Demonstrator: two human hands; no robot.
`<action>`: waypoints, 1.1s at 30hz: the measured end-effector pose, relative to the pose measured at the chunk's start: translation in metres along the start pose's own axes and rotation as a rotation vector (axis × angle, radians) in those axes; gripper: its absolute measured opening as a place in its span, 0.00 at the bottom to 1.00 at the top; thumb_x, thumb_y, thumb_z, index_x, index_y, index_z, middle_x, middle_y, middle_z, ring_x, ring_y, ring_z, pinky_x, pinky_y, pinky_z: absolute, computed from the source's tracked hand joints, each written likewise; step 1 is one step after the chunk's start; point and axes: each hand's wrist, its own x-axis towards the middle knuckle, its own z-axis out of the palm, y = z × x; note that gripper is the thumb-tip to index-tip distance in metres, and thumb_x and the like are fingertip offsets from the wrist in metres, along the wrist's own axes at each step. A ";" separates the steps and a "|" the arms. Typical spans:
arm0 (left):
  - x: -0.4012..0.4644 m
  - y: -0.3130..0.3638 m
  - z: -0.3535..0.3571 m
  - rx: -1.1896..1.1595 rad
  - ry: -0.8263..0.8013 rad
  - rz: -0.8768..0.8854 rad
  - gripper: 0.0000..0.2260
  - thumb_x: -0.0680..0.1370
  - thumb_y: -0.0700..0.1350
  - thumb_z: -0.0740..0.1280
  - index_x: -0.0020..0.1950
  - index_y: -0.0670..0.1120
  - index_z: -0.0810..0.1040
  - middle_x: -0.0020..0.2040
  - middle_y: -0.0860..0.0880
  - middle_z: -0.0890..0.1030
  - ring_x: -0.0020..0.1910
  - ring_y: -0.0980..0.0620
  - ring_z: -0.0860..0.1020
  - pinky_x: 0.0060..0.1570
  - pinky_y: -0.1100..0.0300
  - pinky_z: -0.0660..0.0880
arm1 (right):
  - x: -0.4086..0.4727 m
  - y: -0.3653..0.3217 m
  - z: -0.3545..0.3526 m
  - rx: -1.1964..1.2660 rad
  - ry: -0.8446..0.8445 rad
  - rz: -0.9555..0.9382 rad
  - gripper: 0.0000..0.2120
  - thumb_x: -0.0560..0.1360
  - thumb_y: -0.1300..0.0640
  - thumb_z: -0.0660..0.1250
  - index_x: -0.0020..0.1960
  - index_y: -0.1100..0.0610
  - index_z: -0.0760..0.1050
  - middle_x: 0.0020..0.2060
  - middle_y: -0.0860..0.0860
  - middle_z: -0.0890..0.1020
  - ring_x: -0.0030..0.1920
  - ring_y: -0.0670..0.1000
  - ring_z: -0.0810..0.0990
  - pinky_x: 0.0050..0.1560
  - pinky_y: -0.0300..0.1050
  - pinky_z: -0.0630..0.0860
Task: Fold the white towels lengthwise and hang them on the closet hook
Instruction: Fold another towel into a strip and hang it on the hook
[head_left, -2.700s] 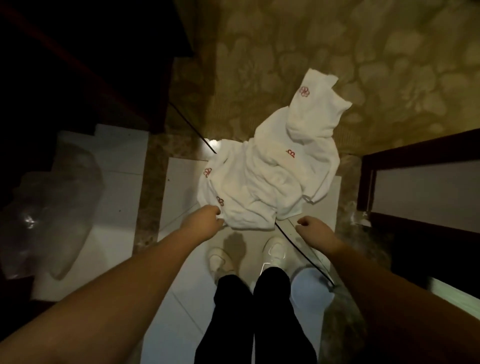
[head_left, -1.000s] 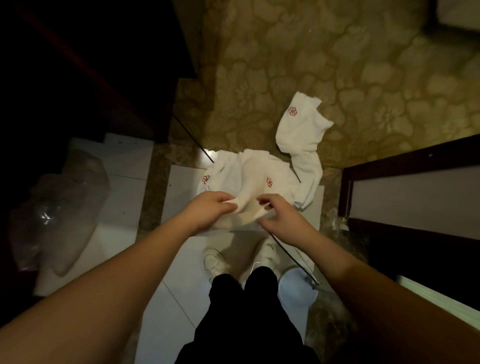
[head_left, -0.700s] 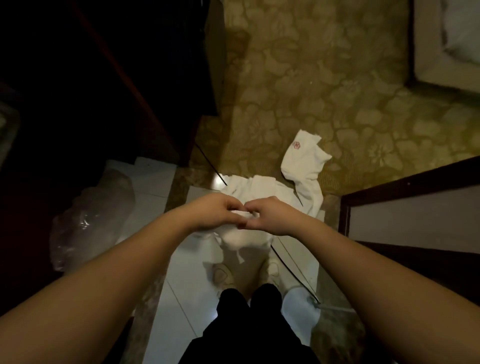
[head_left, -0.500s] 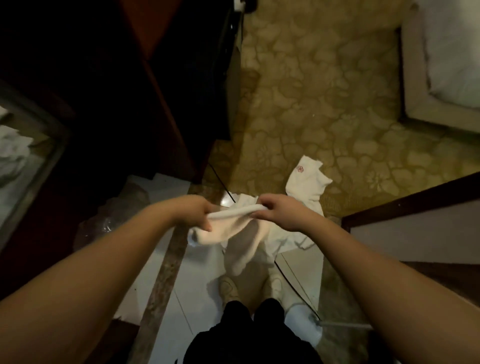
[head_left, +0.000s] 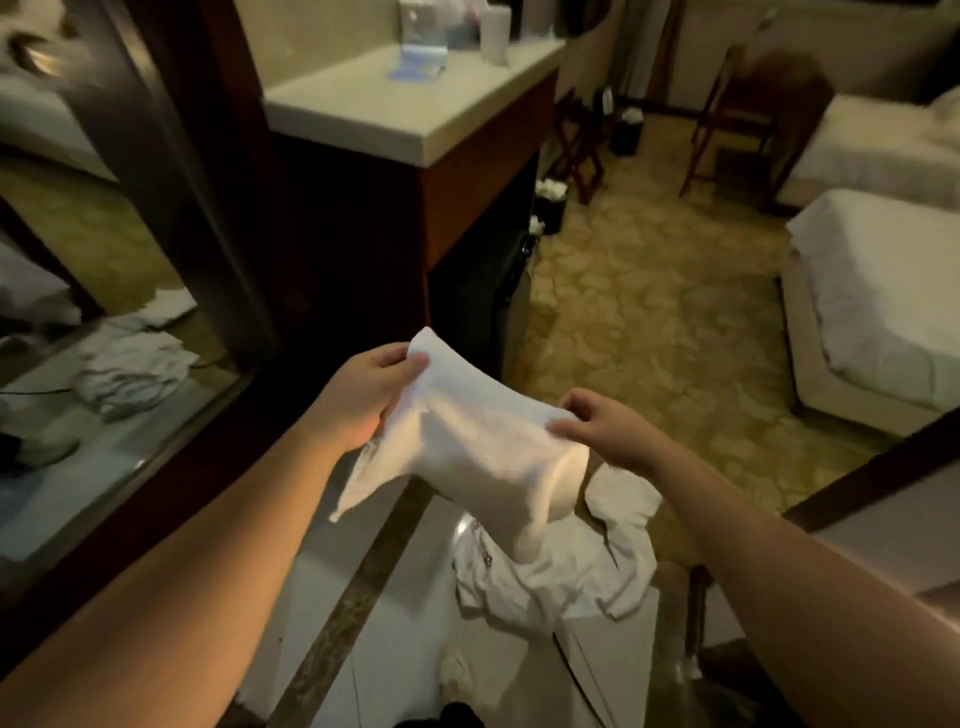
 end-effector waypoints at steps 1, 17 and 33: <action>-0.014 0.012 0.004 0.019 0.026 0.045 0.07 0.80 0.49 0.67 0.55 0.51 0.83 0.50 0.46 0.86 0.51 0.47 0.83 0.53 0.54 0.80 | -0.010 -0.011 0.001 -0.002 -0.028 -0.020 0.05 0.77 0.46 0.70 0.50 0.44 0.76 0.46 0.44 0.81 0.45 0.44 0.80 0.47 0.42 0.75; -0.284 0.151 0.003 0.415 0.089 0.226 0.07 0.80 0.45 0.67 0.50 0.56 0.83 0.45 0.54 0.86 0.45 0.55 0.85 0.40 0.66 0.80 | -0.199 -0.220 0.069 0.589 -0.243 -0.385 0.22 0.73 0.45 0.71 0.64 0.51 0.77 0.57 0.51 0.85 0.58 0.53 0.84 0.56 0.49 0.81; -0.636 0.077 -0.152 0.432 0.429 -0.099 0.12 0.73 0.50 0.76 0.55 0.53 0.82 0.48 0.53 0.86 0.48 0.54 0.85 0.56 0.53 0.78 | -0.394 -0.405 0.306 0.188 -0.101 -0.824 0.09 0.78 0.39 0.64 0.45 0.41 0.78 0.37 0.45 0.82 0.36 0.43 0.80 0.40 0.46 0.77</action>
